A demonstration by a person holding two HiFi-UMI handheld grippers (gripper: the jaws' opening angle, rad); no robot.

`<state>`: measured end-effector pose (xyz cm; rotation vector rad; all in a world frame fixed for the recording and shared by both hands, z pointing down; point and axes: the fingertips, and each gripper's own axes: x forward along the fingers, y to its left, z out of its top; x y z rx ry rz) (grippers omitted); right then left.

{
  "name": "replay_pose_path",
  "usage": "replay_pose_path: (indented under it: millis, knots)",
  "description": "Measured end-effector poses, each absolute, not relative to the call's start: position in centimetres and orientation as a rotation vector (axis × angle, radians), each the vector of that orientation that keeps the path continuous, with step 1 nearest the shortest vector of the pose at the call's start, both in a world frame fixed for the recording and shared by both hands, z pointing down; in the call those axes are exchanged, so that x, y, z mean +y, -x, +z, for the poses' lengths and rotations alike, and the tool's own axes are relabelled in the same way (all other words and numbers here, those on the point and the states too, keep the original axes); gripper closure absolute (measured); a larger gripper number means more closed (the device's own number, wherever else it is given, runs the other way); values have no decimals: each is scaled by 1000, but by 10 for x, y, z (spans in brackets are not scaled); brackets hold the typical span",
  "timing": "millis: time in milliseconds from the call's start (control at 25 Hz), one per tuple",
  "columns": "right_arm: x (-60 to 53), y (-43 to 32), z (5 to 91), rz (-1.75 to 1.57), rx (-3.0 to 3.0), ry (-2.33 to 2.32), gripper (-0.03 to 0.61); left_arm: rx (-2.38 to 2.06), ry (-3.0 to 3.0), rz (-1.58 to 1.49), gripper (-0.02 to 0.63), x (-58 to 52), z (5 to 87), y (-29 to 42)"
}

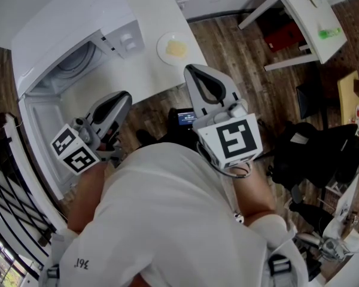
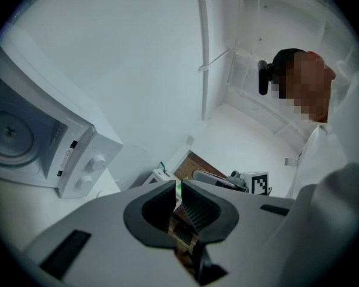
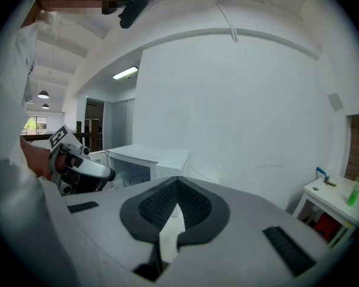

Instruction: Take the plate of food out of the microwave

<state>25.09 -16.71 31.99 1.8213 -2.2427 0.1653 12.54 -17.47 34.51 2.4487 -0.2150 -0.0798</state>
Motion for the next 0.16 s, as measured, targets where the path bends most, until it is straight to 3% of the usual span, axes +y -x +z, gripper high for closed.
replay_pose_path:
  millis: [160]
  knots:
    - [-165,-256,319,170,-2236,-1834,578,-209,-2448,-77,580,-173,344,-129]
